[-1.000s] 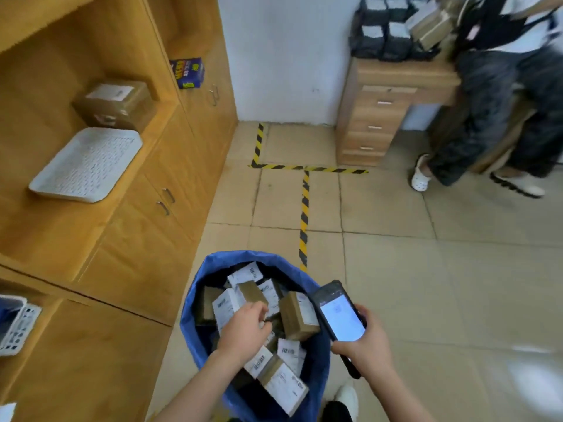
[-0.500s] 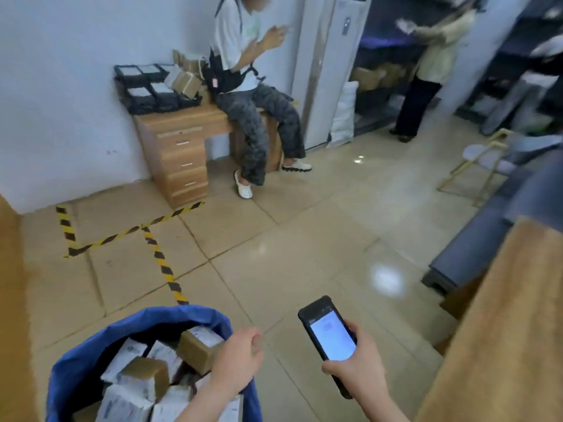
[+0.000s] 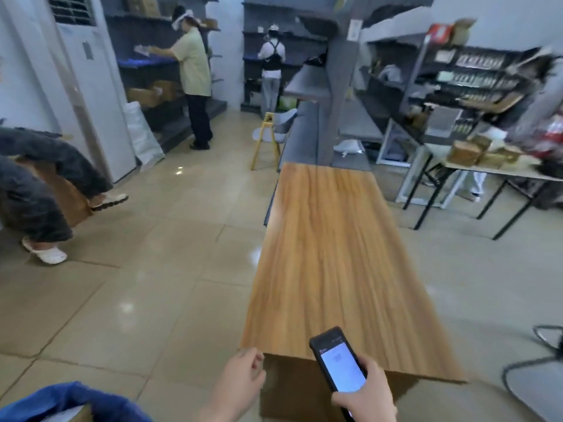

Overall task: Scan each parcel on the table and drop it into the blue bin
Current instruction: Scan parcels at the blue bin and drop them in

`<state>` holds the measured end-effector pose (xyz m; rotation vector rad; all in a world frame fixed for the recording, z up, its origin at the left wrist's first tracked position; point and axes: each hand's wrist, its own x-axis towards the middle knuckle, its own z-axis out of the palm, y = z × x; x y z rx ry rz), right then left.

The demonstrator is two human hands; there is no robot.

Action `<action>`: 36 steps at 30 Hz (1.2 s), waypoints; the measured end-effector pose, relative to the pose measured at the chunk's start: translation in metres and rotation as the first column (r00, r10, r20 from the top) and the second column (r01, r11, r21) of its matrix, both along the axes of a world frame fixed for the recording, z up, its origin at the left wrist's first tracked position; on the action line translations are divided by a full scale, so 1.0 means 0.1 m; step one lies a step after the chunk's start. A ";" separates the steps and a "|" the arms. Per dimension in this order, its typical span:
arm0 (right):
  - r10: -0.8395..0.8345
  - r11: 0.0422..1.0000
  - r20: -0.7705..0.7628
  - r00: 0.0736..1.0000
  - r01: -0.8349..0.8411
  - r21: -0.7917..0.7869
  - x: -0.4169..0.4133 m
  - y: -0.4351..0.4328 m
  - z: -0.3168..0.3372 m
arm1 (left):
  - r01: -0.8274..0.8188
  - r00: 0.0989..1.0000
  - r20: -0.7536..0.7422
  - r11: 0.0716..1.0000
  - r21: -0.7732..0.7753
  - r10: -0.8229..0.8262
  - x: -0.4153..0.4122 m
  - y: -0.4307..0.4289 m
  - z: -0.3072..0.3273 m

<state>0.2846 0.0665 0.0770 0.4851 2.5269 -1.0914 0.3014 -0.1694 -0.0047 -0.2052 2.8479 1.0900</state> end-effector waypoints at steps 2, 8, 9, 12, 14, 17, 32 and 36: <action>-0.091 0.996 -0.022 0.996 0.091 0.002 0.08 0.35 0.04 | 0.071 0.997 0.015 0.997 -0.010 -0.071 -0.09 0.34 0.04; -0.270 0.961 -0.059 0.961 0.265 -0.081 0.14 1.19 0.04 | 0.252 0.968 0.039 0.965 -0.070 -0.250 -0.52 1.07 0.05; -0.293 0.954 -0.069 0.954 0.287 -0.083 0.12 1.30 0.03 | 0.271 0.962 0.053 0.960 -0.071 -0.267 -0.59 1.17 0.04; -0.376 0.926 -0.070 0.924 0.372 -0.065 -0.07 1.58 -0.02 | 0.331 0.943 0.069 0.941 -0.067 -0.326 -0.87 1.47 -0.02; -0.430 0.902 -0.060 0.901 0.426 -0.071 -0.28 1.70 -0.07 | 0.353 0.935 0.065 0.932 -0.082 -0.348 -1.09 1.62 -0.06; -0.466 0.884 -0.031 0.884 0.463 -0.070 -0.61 1.87 -0.20 | 0.357 0.934 0.080 0.928 -0.111 -0.349 -1.41 1.77 -0.12; -0.597 0.799 0.156 0.787 0.568 0.196 -1.94 2.31 -1.10 | 0.512 0.855 0.222 0.832 -0.214 -0.470 -2.31 2.55 -0.59; -0.603 0.791 0.127 0.788 0.568 0.229 -2.08 2.38 -1.28 | 0.546 0.828 0.318 0.793 -0.272 -0.461 -2.42 2.73 -0.59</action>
